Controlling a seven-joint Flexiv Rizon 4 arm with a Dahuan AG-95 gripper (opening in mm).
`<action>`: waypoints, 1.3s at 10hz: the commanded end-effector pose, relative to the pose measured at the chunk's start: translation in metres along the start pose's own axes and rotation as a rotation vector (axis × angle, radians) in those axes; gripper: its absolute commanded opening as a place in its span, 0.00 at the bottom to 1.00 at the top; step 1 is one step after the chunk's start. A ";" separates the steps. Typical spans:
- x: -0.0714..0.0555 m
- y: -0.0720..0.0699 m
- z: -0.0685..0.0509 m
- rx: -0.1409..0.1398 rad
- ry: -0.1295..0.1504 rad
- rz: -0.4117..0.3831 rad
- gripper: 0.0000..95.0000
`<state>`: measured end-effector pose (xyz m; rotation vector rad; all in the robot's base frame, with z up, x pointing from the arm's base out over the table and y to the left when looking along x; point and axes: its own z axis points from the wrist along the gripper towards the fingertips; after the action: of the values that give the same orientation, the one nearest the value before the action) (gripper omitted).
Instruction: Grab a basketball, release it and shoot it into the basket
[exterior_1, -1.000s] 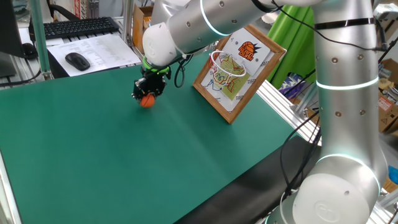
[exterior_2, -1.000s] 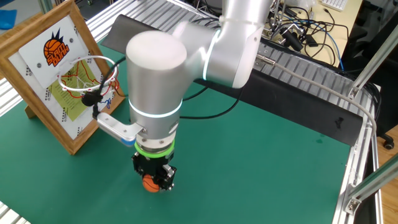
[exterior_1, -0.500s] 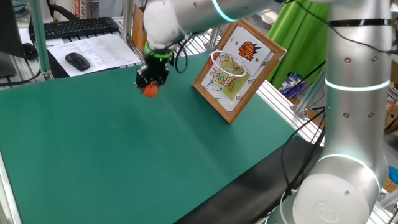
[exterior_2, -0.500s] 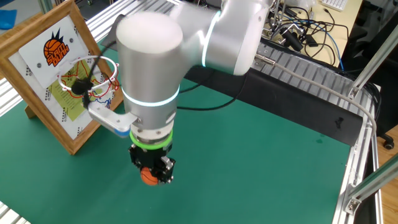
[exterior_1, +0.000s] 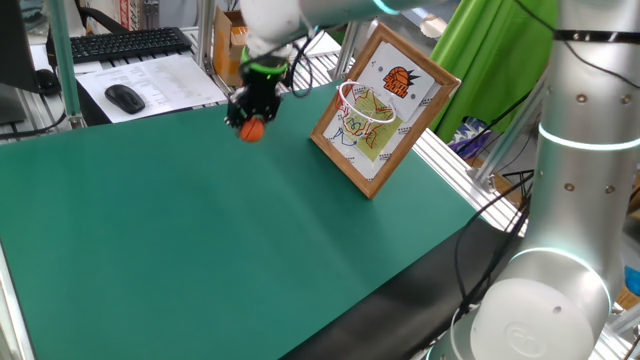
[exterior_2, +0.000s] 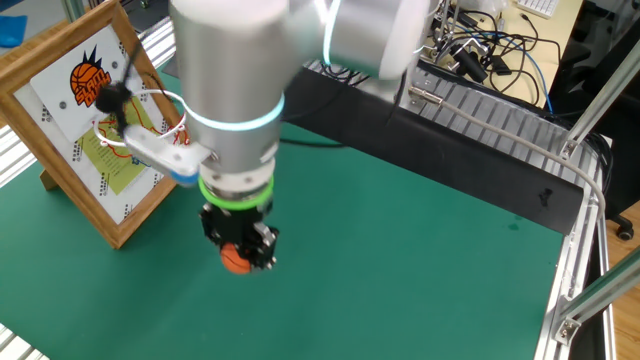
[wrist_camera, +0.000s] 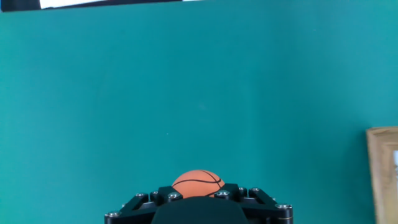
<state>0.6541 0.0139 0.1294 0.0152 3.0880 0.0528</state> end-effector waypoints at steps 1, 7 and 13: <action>0.003 -0.008 -0.016 0.001 0.010 -0.013 0.40; 0.006 -0.036 -0.063 0.004 0.035 -0.063 0.40; 0.006 -0.050 -0.079 0.005 0.058 -0.091 0.40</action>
<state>0.6414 -0.0388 0.2059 -0.1277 3.1382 0.0384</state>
